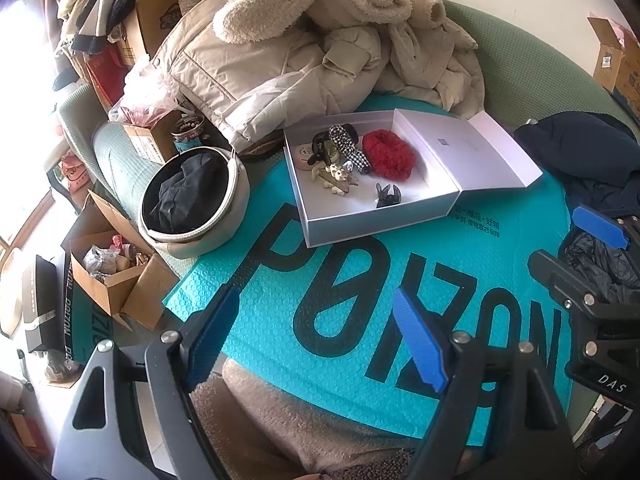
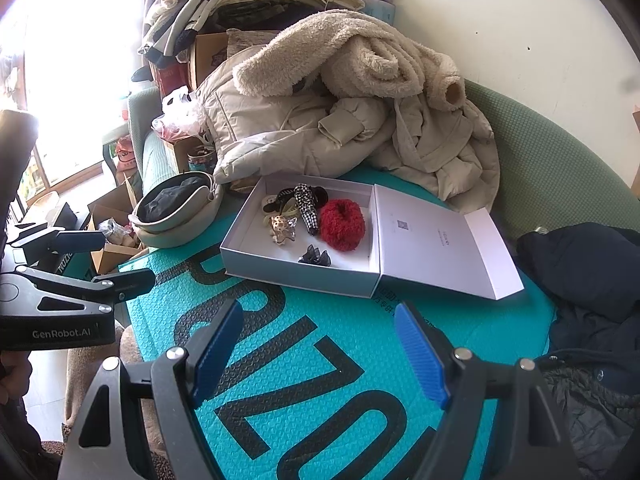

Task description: Organize objects

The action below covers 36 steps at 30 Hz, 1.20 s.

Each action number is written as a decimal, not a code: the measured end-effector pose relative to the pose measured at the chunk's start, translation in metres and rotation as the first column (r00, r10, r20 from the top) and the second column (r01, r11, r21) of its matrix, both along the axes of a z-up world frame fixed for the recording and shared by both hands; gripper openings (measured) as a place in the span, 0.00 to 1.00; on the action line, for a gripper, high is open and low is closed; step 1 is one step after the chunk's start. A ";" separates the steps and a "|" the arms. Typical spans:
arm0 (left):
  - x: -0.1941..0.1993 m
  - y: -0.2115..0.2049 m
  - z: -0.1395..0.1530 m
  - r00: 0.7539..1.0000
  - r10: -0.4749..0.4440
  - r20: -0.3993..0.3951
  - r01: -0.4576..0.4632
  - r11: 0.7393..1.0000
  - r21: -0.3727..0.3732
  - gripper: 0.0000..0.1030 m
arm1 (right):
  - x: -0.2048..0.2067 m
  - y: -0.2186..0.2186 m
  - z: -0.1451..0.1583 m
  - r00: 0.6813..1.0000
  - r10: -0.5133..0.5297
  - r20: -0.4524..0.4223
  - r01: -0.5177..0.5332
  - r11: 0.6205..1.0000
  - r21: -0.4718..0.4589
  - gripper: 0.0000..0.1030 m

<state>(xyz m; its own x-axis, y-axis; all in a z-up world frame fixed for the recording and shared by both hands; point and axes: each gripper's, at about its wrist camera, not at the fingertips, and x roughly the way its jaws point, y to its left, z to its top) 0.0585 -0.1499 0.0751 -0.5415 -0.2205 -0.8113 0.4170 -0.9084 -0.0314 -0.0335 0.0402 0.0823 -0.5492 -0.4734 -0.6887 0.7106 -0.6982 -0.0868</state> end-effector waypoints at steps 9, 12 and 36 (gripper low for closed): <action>0.001 0.000 0.000 1.000 0.013 0.009 -0.013 1.000 -0.005 0.76 | 0.002 0.001 0.001 1.000 0.004 0.002 -0.004 1.000 0.005 0.77; 0.002 0.000 0.001 1.000 0.014 0.008 -0.014 1.000 -0.005 0.76 | 0.002 0.001 0.001 1.000 0.003 0.002 -0.003 1.000 0.005 0.77; 0.006 0.019 -0.007 1.000 -0.015 0.016 0.015 1.000 -0.002 0.76 | 0.010 0.016 -0.010 0.999 -0.022 0.024 0.021 1.000 0.011 0.77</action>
